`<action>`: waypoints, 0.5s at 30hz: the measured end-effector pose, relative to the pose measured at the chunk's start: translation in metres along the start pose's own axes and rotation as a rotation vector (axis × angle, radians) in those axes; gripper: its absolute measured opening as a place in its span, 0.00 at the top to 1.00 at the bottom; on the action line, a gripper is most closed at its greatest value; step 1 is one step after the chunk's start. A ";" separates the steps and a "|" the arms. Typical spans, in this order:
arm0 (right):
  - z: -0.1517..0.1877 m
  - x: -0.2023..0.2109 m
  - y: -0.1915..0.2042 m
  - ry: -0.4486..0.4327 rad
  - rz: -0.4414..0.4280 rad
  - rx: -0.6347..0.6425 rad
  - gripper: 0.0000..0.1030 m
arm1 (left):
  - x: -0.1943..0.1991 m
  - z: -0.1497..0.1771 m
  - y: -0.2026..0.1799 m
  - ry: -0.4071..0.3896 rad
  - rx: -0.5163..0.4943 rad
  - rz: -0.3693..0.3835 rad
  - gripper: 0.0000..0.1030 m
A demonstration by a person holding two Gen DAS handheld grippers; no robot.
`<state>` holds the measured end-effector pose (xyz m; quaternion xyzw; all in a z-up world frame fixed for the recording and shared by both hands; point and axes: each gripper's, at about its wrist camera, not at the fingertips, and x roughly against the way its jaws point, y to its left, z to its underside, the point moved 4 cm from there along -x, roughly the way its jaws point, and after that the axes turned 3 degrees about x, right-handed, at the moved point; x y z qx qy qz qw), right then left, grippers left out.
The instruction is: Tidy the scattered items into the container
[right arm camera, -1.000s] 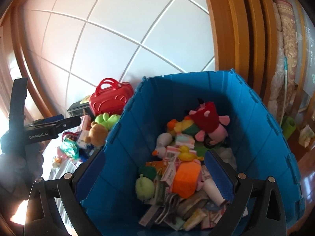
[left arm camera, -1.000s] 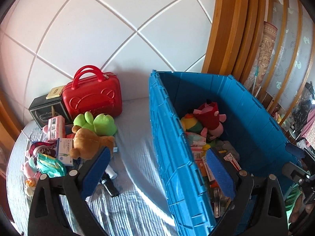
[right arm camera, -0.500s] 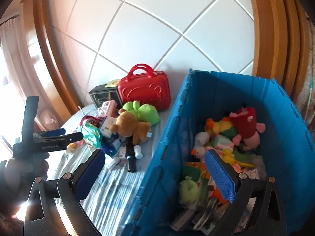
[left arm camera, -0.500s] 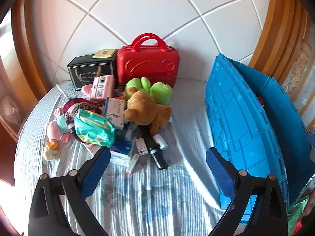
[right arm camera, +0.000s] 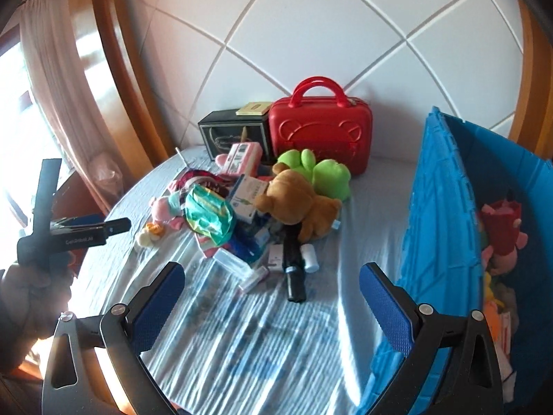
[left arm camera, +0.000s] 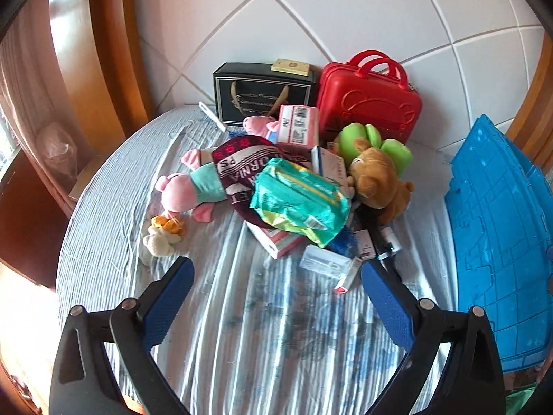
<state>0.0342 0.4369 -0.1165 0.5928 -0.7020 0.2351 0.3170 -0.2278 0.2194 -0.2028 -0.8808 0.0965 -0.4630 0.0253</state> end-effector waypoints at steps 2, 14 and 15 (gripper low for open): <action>0.002 -0.021 0.014 0.026 -0.004 0.001 0.01 | -0.008 0.000 0.018 0.007 0.000 -0.012 0.04; 0.031 -0.182 0.086 0.203 0.012 0.065 0.01 | -0.112 0.010 0.153 0.099 -0.006 -0.118 0.04; 0.034 -0.193 0.088 0.219 0.016 0.070 0.01 | -0.125 0.012 0.162 0.116 -0.009 -0.122 0.04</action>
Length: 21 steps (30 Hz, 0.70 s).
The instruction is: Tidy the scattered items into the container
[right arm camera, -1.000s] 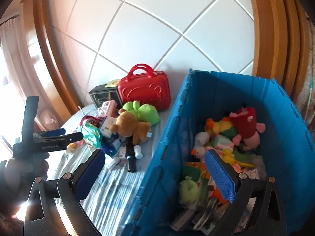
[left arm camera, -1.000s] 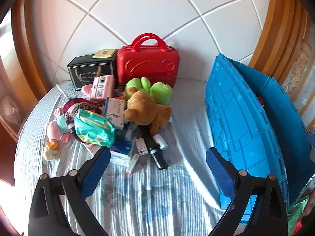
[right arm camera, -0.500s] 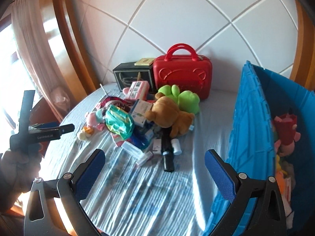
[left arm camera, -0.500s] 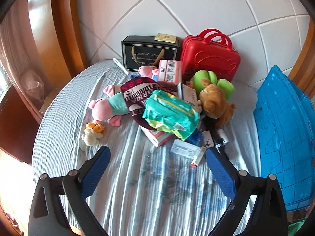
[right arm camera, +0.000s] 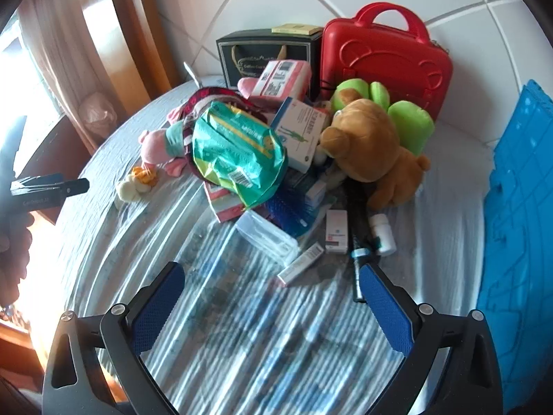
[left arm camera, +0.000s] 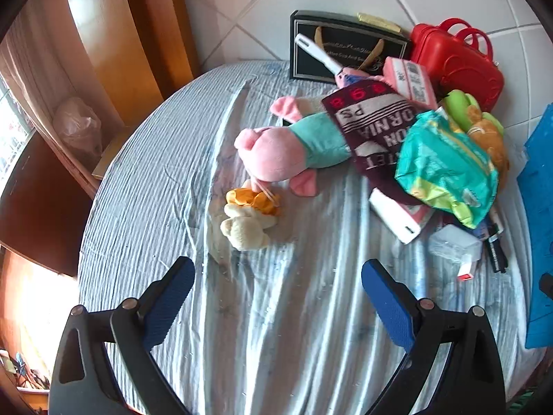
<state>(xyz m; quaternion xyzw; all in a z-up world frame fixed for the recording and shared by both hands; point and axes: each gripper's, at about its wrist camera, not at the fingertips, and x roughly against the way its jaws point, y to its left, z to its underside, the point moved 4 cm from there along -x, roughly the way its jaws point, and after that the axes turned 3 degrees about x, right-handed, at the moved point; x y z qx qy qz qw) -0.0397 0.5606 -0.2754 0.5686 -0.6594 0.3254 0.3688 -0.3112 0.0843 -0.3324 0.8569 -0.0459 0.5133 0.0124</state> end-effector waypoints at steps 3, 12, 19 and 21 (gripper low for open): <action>0.003 -0.040 0.004 0.066 0.008 -0.005 0.01 | -0.037 -0.004 0.016 0.034 -0.007 0.004 0.04; 0.005 -0.101 0.000 0.134 0.075 -0.002 0.01 | -0.105 -0.019 0.026 0.074 -0.045 0.039 0.04; -0.002 -0.125 -0.003 0.155 0.115 0.004 0.01 | -0.132 -0.022 0.018 0.099 -0.075 0.051 0.04; -0.003 -0.134 -0.003 0.174 0.117 0.009 0.01 | -0.138 -0.023 0.019 0.099 -0.064 0.050 0.09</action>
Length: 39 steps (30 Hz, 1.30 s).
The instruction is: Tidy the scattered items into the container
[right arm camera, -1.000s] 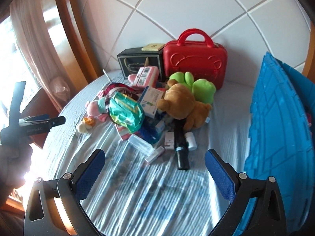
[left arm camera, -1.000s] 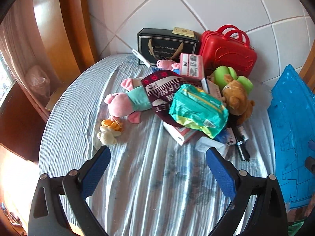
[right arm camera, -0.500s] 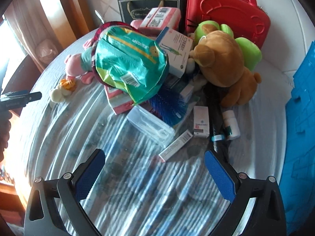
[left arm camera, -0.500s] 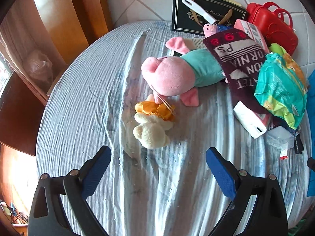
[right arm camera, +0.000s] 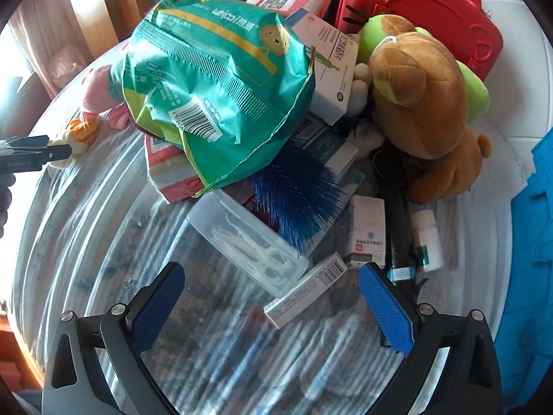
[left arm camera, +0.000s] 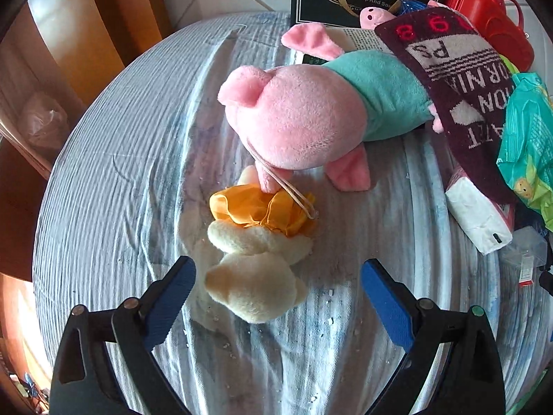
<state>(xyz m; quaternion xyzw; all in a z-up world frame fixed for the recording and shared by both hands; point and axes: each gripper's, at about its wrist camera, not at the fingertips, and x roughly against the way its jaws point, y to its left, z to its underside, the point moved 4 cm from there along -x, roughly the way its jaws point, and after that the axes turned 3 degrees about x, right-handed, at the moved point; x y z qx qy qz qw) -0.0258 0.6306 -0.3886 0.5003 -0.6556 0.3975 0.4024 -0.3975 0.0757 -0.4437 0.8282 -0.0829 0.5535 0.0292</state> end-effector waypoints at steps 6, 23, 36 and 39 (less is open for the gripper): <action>0.001 -0.020 0.005 0.053 -0.005 0.019 0.12 | -0.018 -0.001 0.003 0.030 0.023 0.017 0.40; 0.002 -0.008 0.013 0.069 -0.124 -0.044 0.67 | 0.006 0.007 -0.007 0.013 0.028 0.080 0.62; 0.030 0.026 0.019 0.040 -0.151 -0.118 0.99 | 0.047 0.041 0.023 -0.022 0.072 0.074 0.63; 0.036 0.027 0.021 0.041 -0.160 -0.123 0.99 | 0.051 0.049 0.024 -0.020 0.074 0.067 0.63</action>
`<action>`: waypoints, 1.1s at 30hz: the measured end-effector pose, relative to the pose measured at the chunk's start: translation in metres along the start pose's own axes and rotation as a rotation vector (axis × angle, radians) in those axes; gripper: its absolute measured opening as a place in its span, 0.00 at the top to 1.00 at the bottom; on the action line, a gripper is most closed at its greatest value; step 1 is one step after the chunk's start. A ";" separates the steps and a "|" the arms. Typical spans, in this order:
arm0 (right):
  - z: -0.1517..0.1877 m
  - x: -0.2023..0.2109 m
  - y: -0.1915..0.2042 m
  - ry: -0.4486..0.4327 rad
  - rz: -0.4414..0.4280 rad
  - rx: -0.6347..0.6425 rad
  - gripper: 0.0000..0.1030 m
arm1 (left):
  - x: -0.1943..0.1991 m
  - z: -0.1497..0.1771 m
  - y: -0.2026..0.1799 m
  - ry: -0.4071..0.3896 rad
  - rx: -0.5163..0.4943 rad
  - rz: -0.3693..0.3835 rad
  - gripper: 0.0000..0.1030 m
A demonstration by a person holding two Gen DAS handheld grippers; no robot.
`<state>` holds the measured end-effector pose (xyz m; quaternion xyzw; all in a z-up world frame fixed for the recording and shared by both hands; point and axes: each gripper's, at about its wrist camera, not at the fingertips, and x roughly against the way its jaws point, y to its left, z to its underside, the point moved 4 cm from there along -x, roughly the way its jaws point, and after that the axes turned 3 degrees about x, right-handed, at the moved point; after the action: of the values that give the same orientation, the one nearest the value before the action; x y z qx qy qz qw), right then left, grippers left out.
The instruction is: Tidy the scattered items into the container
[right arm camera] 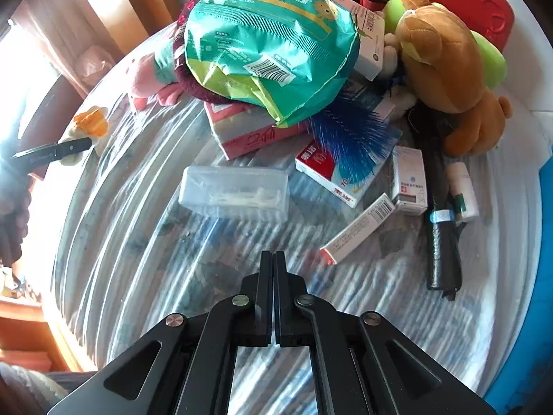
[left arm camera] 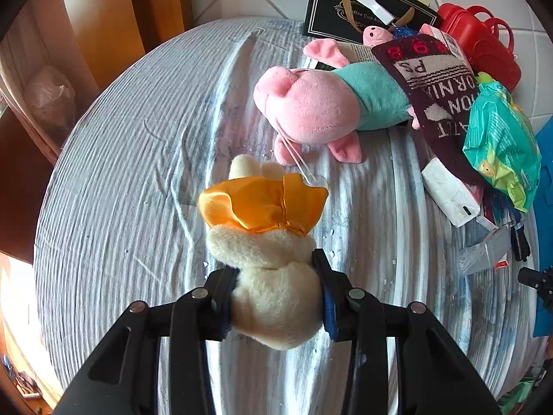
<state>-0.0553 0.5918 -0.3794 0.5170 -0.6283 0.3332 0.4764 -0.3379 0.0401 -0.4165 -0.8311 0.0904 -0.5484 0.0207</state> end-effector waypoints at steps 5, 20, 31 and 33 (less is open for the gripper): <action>-0.002 -0.004 -0.001 -0.019 -0.008 -0.046 0.33 | 0.006 0.011 -0.006 0.005 -0.013 -0.004 0.63; -0.051 -0.063 0.040 0.038 0.095 0.007 0.00 | 0.023 0.018 0.018 -0.009 0.012 -0.010 0.63; -0.050 -0.060 0.033 0.028 0.106 -0.041 0.15 | 0.025 0.016 0.008 -0.023 0.012 0.008 0.63; -0.049 -0.055 0.035 0.017 0.110 -0.035 0.15 | 0.027 0.016 0.006 -0.027 0.012 0.008 0.63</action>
<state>-0.0757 0.6627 -0.4127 0.4704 -0.6575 0.3523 0.4714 -0.3137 0.0290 -0.3990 -0.8379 0.0902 -0.5376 0.0294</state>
